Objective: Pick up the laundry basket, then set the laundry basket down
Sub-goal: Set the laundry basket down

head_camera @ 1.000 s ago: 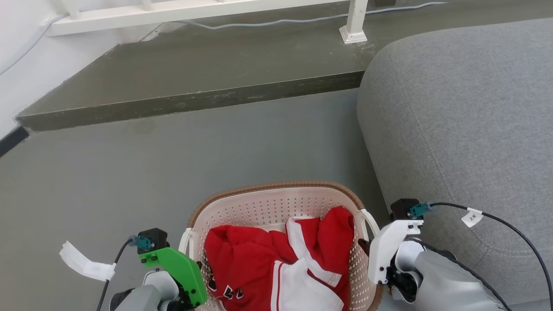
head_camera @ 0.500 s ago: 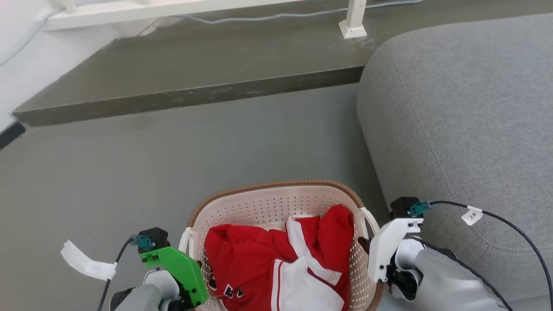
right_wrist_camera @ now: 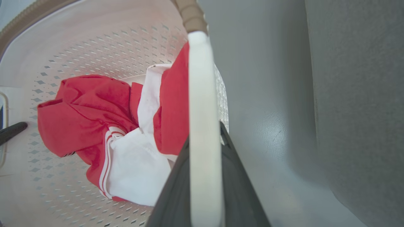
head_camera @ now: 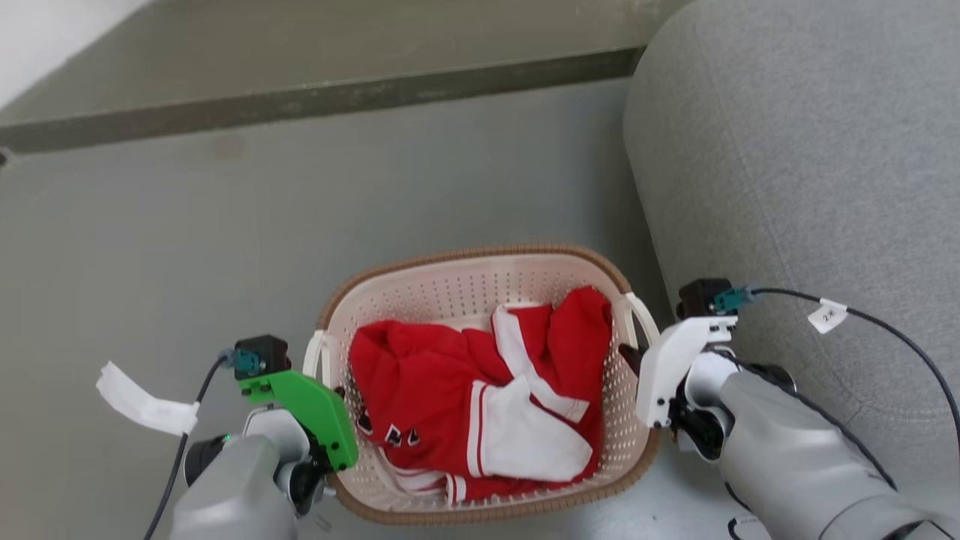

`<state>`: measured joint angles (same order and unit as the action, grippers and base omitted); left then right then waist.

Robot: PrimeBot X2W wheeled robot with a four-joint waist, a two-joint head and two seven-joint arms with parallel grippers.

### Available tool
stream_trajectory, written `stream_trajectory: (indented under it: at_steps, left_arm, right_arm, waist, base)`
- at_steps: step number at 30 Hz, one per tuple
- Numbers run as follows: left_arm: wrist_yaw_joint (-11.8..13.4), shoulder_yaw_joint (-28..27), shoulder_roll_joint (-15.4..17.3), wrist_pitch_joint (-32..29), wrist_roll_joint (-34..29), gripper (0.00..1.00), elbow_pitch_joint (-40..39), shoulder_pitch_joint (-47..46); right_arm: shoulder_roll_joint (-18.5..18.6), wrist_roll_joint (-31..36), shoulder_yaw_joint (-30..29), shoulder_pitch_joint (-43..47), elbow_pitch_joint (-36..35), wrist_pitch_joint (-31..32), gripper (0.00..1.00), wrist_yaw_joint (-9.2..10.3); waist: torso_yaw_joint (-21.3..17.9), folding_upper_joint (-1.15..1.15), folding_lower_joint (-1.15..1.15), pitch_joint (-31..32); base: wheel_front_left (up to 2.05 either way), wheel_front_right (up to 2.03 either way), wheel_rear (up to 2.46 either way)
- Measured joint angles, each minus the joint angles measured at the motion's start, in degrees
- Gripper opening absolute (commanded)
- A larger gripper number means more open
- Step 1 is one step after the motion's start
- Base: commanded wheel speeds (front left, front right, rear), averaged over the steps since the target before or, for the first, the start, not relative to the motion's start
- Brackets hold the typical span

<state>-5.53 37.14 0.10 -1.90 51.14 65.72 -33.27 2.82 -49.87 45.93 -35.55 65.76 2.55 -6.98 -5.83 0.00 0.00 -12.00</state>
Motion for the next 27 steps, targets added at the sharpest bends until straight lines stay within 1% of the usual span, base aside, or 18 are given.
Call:
stream_trajectory:
  at_steps: [8, 27]
  left_arm:
    - [0.52, 0.53, 0.09, 2.02, -2.16, 0.00, -0.78, -3.83]
    - [1.05, -0.13, 1.04, 7.20, -3.03, 0.00, -1.60, -11.60]
  right_arm:
    - [0.79, 0.55, 0.46, -3.71, -0.51, -1.69, 0.00, 0.01]
    - [1.30, 2.19, 0.74, -11.67, -1.51, -7.71, 0.00, 0.02]
  waist:
    - [0.07, 0.00, 0.00, -5.51]
    - [0.43, 0.00, 0.00, -18.60]
  base:
    - [0.00, 0.00, 0.00]
    - [0.00, 0.00, 0.00]
